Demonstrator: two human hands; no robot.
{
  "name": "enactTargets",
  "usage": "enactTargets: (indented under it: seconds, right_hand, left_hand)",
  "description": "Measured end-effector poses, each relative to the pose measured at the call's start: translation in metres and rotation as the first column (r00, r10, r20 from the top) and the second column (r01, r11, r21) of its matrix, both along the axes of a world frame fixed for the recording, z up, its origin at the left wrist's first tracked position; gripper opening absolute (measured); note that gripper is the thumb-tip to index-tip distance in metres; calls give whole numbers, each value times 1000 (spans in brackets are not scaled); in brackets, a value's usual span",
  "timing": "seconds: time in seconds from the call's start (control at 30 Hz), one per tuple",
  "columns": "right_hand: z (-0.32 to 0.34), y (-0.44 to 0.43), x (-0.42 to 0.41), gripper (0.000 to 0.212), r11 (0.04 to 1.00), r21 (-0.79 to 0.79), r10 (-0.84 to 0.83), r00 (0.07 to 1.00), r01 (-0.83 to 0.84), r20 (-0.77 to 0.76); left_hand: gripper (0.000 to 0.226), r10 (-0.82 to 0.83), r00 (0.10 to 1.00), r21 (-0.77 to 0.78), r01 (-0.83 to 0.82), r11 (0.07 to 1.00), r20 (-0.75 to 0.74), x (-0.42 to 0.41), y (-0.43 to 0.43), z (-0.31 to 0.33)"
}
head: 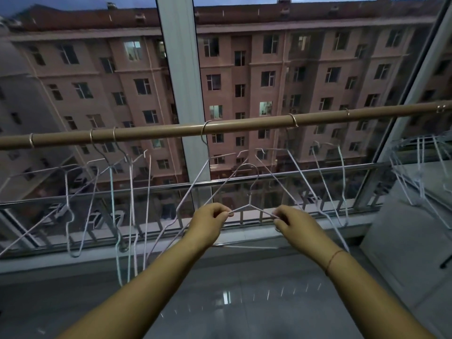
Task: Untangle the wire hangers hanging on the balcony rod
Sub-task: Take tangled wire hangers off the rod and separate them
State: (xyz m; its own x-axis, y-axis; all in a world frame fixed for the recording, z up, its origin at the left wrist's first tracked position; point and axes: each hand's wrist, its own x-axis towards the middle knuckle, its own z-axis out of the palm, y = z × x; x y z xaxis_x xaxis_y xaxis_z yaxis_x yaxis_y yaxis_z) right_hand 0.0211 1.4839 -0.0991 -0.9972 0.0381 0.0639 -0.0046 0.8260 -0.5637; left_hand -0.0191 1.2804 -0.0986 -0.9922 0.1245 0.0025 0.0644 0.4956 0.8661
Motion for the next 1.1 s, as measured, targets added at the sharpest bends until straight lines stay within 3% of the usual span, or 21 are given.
enactTargets:
  seconds: [0.1,0.23,0.37,0.53,0.8,1.1]
  right_hand:
    - [8,6,16,19,981,-194,-15,1000,20,25]
    - [18,6,33,18,862,-495,-88,994,109,66]
    - [31,-4,41,22,655,-747,-61,994,112,95]
    - [41,-17,44,21,679,-732,-110,994,64,-15]
    - [62,-36,29,19,641,-763,-120,971,-82,-206]
    - [54,-59,2,22,702,-711,-52,994,-35,-100]
  left_hand:
    - [12,37,999,0,-37,999,-10,-1,12,-2]
    - [12,136,970,17,-135,991,-199,4,30,8]
    - [18,-25,998,203,35,978,-50,16,50,29]
    - [22,-168,980,424,110,899,102,22,72,57]
    - [16,-123,991,547,74,834,54,9,67,91]
    - [10,34,982,525,-129,841,187,-19,50,72]
